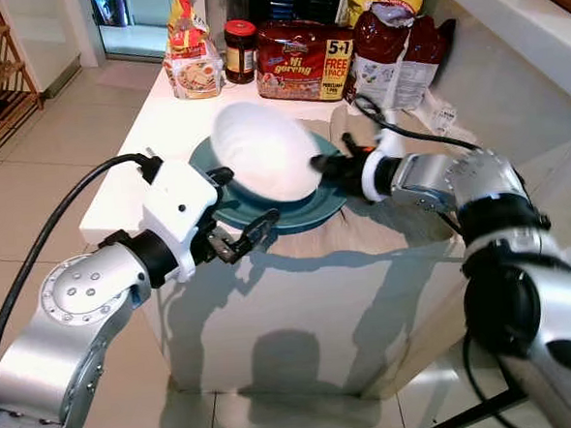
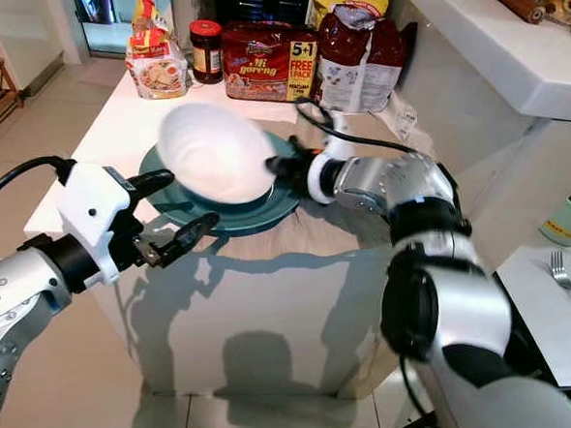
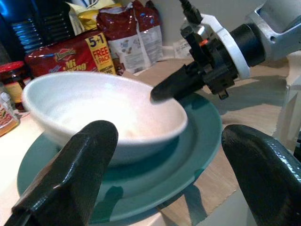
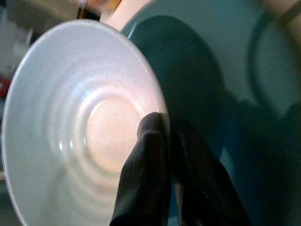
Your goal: Setting the table
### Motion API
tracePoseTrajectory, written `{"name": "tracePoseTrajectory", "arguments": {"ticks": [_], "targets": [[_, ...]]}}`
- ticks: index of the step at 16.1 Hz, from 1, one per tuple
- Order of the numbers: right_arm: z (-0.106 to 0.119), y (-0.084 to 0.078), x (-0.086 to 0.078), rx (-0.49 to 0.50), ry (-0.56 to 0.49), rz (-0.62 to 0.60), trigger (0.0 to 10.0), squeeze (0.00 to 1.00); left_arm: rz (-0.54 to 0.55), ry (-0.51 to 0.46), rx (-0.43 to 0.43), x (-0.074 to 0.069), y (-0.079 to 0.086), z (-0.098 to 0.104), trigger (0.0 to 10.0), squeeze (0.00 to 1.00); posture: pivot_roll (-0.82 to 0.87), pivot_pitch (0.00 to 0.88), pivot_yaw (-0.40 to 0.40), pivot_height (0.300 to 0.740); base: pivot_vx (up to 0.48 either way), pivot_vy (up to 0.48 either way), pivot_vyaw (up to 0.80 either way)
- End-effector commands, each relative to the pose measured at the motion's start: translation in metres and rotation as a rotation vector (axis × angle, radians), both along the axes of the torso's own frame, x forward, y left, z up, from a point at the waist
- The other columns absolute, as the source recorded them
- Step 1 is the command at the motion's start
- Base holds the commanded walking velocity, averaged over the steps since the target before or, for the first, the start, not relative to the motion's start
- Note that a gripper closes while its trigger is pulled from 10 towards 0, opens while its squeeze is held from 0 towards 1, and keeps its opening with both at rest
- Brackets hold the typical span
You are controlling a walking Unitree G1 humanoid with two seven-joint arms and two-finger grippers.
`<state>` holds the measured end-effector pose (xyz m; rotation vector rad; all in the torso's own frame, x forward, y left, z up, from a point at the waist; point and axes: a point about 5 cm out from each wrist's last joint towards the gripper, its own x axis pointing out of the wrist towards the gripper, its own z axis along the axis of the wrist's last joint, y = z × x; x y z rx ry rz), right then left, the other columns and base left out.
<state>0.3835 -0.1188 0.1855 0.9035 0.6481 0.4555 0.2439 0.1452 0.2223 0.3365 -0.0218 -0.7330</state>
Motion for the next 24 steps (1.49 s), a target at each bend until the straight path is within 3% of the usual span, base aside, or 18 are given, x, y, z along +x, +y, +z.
{"name": "tracePoseTrajectory", "arguments": {"ticks": [1, 3, 4, 6, 7, 9, 10, 11, 14, 18, 24], "targets": [[0.023, -0.025, 0.006, -0.038, -0.14, -0.193, 0.0, 0.0, -0.016, -0.011, 0.002, 0.001, -0.004, 0.002, 10.0, 0.0, 0.15, 0.0, -0.119, 0.74, 0.0, 0.0, 0.0], [0.033, -0.059, -0.008, -0.065, -0.18, -0.465, 0.0, 0.0, -0.027, -0.007, -0.004, 0.001, -0.006, 0.001, 10.0, 0.0, 0.13, 0.0, -0.101, 0.74, 0.0, 0.0, 0.0], [0.033, -0.064, -0.011, -0.071, -0.18, -0.495, 0.0, 0.0, -0.032, -0.005, -0.003, 0.001, -0.006, 0.001, 10.0, 0.0, 0.13, 0.0, -0.097, 0.74, 0.0, 0.0, 0.0], [0.034, -0.085, -0.022, -0.214, -0.189, -0.616, 0.0, 0.0, -0.063, 0.0, -0.001, 0.003, -0.01, 0.001, 10.0, 0.0, 0.12, 0.0, -0.081, 0.74, 0.0, 0.0, 0.0], [0.029, -0.091, -0.028, -0.283, -0.147, -0.647, 10.0, 0.0, -0.081, 0.003, -0.007, 0.002, -0.012, 0.002, 10.0, 0.0, 0.12, 0.0, -0.078, 0.74, 0.0, 0.0, 0.0], [0.022, -0.093, -0.032, -0.298, -0.102, -0.663, 10.0, 0.0, -0.104, 0.007, -0.017, 0.001, -0.015, 0.003, 10.0, 0.0, 0.12, 0.0, -0.076, 0.74, 0.0, 0.0, 0.0], [0.012, -0.093, -0.034, -0.277, -0.036, -0.669, 10.0, 0.89, -0.115, 0.012, -0.017, -0.001, -0.016, 0.002, 10.0, 0.0, 0.11, 0.0, -0.073, 0.74, 0.0, 0.0, 0.0], [0.002, -0.094, -0.035, -0.259, 0.018, -0.682, 10.0, 1.0, -0.116, 0.013, -0.015, -0.001, -0.017, 0.002, 10.0, 0.0, 0.12, 0.0, -0.077, 0.74, 0.0, 0.0, 0.0], [-0.003, -0.096, -0.036, -0.209, 0.064, -0.72, 10.0, 1.0, -0.103, 0.012, -0.012, 0.0, -0.014, 0.003, 10.0, 0.0, 0.12, 0.0, -0.08, 0.74, 0.0, 0.0, 0.0], [-0.008, -0.094, -0.036, -0.237, 0.132, -0.673, 10.0, 1.0, -0.087, 0.009, -0.015, 0.002, -0.013, 0.003, 10.0, 0.0, 0.12, 0.0, -0.082, 0.74, 0.0, 0.0, 0.0], [0.008, -0.08, -0.052, -0.325, 0.048, -0.604, 10.0, 1.0, 0.101, -0.05, -0.06, 0.025, 0.002, 0.011, 10.0, 0.0, 0.09, 0.0, -0.061, 0.74, 0.0, 0.0, 0.0]]}}
